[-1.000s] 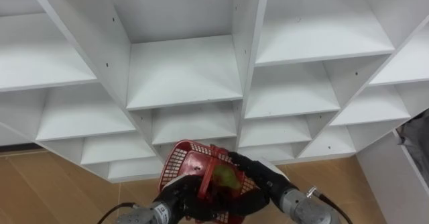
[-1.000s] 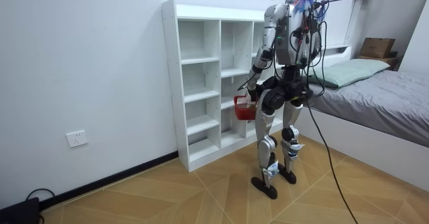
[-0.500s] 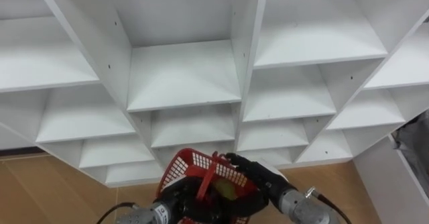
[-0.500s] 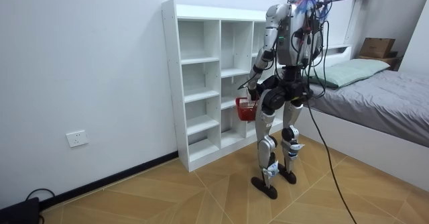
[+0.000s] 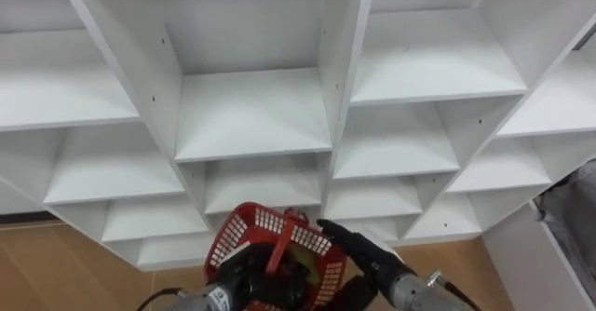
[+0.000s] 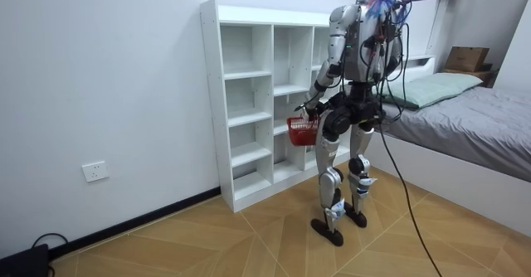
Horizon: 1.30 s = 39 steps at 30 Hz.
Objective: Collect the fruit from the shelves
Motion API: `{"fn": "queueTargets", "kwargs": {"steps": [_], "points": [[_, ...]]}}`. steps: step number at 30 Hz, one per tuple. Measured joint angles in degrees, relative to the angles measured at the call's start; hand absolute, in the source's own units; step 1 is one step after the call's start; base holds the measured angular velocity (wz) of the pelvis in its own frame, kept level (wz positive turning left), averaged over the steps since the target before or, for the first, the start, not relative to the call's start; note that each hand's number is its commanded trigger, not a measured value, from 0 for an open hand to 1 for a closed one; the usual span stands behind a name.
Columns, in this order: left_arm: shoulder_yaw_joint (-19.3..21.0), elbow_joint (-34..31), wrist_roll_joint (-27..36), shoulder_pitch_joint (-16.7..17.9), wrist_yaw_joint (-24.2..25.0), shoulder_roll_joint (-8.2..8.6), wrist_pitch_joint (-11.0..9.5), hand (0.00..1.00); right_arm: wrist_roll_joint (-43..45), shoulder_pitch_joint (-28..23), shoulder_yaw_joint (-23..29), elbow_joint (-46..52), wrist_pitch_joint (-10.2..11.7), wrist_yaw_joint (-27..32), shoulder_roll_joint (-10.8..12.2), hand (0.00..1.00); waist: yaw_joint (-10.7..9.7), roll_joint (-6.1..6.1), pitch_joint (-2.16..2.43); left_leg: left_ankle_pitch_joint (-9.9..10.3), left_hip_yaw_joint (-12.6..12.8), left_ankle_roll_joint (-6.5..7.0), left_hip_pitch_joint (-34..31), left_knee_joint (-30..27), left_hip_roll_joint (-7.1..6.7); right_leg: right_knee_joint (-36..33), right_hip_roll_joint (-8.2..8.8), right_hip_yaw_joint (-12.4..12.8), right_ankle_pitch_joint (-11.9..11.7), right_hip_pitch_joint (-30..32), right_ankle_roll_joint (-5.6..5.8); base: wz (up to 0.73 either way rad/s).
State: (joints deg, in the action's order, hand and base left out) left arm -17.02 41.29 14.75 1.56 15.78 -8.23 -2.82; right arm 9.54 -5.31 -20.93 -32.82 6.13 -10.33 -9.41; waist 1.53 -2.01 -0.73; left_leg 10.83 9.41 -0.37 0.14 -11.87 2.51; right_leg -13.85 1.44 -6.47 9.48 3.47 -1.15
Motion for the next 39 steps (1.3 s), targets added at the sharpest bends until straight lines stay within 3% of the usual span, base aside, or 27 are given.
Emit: {"fn": "queueTargets", "kwargs": {"steps": [8,15,22,27,30,39], "points": [[6.0,-1.7,-4.3,5.4,-6.2,-0.52,-0.2,1.0,0.0,-3.0,7.9,0.5,0.0,3.1,0.0,0.0,-0.3,-0.27,0.33,0.1,0.1,-0.07,2.6,1.3,-0.09,1.3,-0.33,0.1,-0.1,-3.0,0.15,0.0],[8.0,-0.7,-4.3,8.3,-10.8,-1.68,-0.7,1.0,-0.3,-4.2,11.0,-0.2,0.1,6.2,-0.1,0.0,-1.3,-0.5,0.6,0.1,-0.1,-0.08,5.6,2.6,-0.22,2.4,-0.07,0.0,0.1,-5.6,0.38,0.0],[8.1,2.8,-4.3,9.4,-11.8,-2.52,-1.4,1.0,-0.8,-4.2,11.0,-2.0,0.1,7.8,-0.3,0.0,-1.4,-0.66,0.57,0.1,-0.3,-0.1,5.5,2.7,-0.24,2.4,-0.05,-0.1,0.1,-5.4,0.41,0.0],[8.6,4.5,-4.3,10.0,-11.6,-2.4,-1.3,1.0,-0.8,-4.5,11.1,-2.6,0.2,8.0,-0.2,0.0,-1.4,0.14,0.67,0.1,-0.5,-0.13,5.2,2.7,-0.16,3.2,-0.42,-0.2,-0.2,-5.7,0.39,0.02],[10.6,5.0,-4.5,11.0,-11.8,-1.84,-1.3,1.0,-0.7,-5.2,11.8,-4.3,0.2,8.7,-0.1,0.0,-1.4,0.71,0.88,0.1,-0.5,-0.13,5.4,2.7,-0.25,3.5,-0.45,-0.4,-0.3,-6.5,0.45,0.0],[15.6,5.5,-6.6,12.5,-11.9,-1.7,-1.3,1.0,-0.8,-6.9,16.6,-7.3,0.2,10.5,0.3,0.0,-1.3,0.49,0.88,0.1,-0.6,-0.13,5.7,2.7,-0.21,4.1,-0.28,-1.0,-0.3,-7.0,0.48,0.02]]}}
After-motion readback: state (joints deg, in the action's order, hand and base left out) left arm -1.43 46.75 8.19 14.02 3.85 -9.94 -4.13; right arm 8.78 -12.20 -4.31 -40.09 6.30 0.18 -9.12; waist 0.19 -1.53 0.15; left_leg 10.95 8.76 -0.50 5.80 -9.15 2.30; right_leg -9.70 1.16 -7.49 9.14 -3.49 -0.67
